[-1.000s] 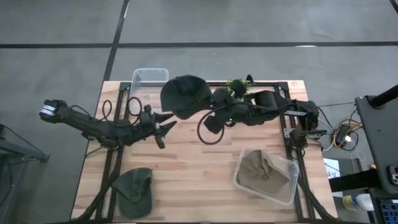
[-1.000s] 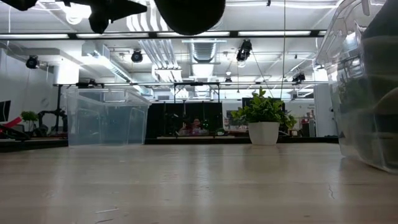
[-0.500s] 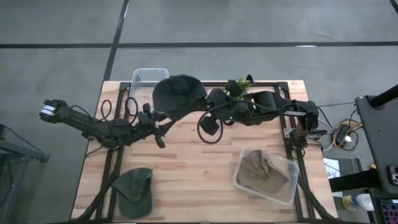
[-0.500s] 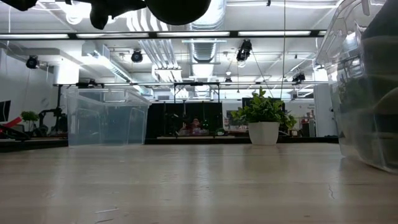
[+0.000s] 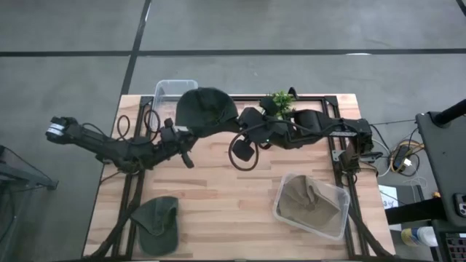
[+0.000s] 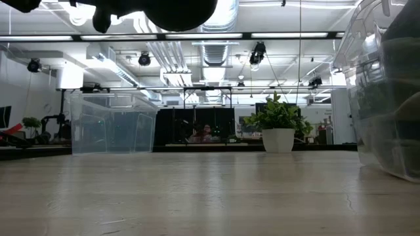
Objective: Pick & Place hat
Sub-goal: Put the right black cap into the top transparent bin
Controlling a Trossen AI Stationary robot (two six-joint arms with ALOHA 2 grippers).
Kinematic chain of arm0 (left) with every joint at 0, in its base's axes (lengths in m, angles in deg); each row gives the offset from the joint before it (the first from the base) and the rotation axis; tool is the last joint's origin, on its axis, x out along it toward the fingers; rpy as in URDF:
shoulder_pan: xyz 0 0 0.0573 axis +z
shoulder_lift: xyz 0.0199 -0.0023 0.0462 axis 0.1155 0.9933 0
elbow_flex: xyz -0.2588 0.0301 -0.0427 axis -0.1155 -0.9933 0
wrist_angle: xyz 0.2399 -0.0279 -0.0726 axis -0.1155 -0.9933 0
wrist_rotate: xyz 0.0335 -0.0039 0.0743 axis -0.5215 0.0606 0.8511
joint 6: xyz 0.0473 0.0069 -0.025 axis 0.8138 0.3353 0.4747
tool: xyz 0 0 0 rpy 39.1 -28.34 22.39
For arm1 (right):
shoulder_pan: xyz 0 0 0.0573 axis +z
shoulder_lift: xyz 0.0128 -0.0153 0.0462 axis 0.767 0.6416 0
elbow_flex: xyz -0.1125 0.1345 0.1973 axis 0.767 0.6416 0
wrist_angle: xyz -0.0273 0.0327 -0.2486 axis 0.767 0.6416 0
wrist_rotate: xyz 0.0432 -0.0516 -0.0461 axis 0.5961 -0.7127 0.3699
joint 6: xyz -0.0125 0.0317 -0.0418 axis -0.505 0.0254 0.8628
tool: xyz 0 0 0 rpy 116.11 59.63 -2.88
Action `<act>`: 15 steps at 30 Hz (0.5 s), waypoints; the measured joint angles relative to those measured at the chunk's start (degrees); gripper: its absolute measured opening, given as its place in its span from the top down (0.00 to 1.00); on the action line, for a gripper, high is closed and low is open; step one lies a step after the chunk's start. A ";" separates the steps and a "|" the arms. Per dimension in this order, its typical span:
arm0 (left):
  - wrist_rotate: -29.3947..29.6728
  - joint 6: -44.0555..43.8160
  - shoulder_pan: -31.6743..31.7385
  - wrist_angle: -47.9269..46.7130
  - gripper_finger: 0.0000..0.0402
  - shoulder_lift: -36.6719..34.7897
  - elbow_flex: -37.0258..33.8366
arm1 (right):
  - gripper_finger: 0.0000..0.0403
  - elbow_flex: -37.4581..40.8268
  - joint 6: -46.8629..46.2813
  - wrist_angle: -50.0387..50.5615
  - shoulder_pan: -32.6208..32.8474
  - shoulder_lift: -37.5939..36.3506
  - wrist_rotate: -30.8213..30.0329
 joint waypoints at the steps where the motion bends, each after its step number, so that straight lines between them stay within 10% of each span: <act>1: 0.45 -0.01 -0.01 -0.05 0.96 -0.34 0.03 | 0.97 0.01 0.37 -0.28 0.02 -0.03 0.03; 15: 3.11 -10.10 -0.19 -24.82 0.99 -12.57 6.86 | 0.65 0.30 4.96 1.77 2.83 0.05 0.18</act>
